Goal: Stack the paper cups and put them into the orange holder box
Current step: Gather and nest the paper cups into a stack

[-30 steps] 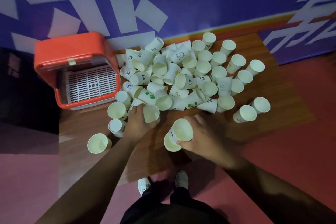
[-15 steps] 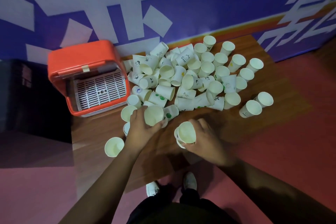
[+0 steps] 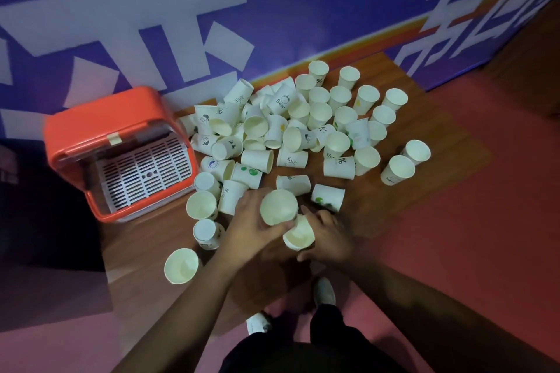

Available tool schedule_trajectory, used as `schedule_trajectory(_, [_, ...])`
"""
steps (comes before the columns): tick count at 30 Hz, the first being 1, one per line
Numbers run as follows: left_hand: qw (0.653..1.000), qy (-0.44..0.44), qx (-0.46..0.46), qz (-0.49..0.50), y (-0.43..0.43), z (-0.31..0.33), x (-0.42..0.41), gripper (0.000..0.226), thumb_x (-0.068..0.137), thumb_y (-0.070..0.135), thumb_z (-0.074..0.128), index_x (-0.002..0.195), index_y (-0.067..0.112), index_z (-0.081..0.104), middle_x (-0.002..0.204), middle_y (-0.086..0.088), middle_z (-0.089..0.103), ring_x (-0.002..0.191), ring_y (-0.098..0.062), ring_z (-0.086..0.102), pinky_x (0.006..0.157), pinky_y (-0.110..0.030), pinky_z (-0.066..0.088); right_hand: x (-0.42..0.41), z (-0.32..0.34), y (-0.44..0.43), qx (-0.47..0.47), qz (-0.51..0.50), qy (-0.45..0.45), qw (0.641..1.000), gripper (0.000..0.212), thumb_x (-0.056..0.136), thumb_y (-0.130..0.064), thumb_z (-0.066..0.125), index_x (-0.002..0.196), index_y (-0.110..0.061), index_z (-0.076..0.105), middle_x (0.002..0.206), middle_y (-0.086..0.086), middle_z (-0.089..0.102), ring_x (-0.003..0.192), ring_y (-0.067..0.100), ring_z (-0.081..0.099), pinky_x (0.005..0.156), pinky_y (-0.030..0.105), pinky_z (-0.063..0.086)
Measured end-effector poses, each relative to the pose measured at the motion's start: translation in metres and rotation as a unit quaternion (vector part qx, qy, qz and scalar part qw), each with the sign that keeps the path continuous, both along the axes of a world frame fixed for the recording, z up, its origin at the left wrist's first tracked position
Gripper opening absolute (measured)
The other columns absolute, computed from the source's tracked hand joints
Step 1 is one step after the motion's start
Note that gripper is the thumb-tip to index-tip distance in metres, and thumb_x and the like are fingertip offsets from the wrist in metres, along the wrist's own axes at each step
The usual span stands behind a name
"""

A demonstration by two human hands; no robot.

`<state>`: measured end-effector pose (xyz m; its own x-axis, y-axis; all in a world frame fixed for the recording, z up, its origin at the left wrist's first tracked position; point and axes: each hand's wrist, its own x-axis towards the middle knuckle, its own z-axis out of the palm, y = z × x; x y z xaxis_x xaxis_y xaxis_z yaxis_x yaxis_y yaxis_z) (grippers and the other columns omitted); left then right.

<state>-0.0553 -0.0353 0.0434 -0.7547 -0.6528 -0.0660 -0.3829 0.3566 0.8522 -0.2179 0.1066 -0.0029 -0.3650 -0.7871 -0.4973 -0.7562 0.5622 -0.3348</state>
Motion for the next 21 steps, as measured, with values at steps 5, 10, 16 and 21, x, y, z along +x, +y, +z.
schedule_trajectory(5, [0.997, -0.057, -0.034, -0.046, 0.017, -0.018, -0.010, 0.077, 0.069, 0.079, 0.069, 0.131, 0.038, 0.049, 0.125, 0.015, 0.051, 0.121, -0.011, 0.049, 0.099, -0.038, 0.047, -0.051, 0.002, 0.038, -0.015, -0.090, -0.055, 0.994, 0.096, 0.073, -0.043, 0.077, 0.151, -0.015, 0.027, 0.142, 0.015, 0.035, 0.129, 0.031, 0.044, 0.103, 0.037, 0.041])
schedule_trajectory(10, [0.992, -0.115, -0.018, -0.057, 0.036, -0.034, -0.025, 0.078, 0.073, 0.054, 0.081, 0.139, 0.030, 0.046, 0.131, 0.007, 0.045, 0.124, -0.013, 0.037, 0.102, -0.035, 0.038, -0.097, -0.012, 0.034, 0.004, -0.169, -0.027, 0.985, 0.080, 0.084, -0.048, 0.070, 0.144, -0.006, 0.039, 0.141, 0.018, 0.041, 0.128, 0.033, 0.046, 0.103, 0.039, 0.041])
schedule_trajectory(16, [0.981, -0.178, -0.055, -0.051, 0.048, -0.058, -0.041, 0.088, 0.068, 0.058, 0.079, 0.143, 0.028, 0.044, 0.131, -0.002, 0.046, 0.120, -0.024, 0.041, 0.097, -0.041, 0.045, -0.094, -0.033, 0.000, 0.015, -0.139, -0.066, 0.988, 0.079, 0.082, -0.054, 0.068, 0.141, -0.008, 0.044, 0.138, 0.015, 0.049, 0.126, 0.031, 0.051, 0.102, 0.037, 0.042])
schedule_trajectory(21, [0.980, -0.186, -0.042, -0.054, 0.041, -0.059, -0.043, 0.095, 0.065, 0.071, 0.069, 0.144, 0.026, 0.044, 0.132, -0.001, 0.043, 0.122, -0.023, 0.042, 0.098, -0.036, 0.041, -0.093, -0.054, -0.012, 0.044, -0.118, -0.138, 0.983, 0.073, 0.077, -0.057, 0.069, 0.131, -0.011, 0.053, 0.129, 0.006, 0.059, 0.117, 0.025, 0.058, 0.095, 0.034, 0.048])
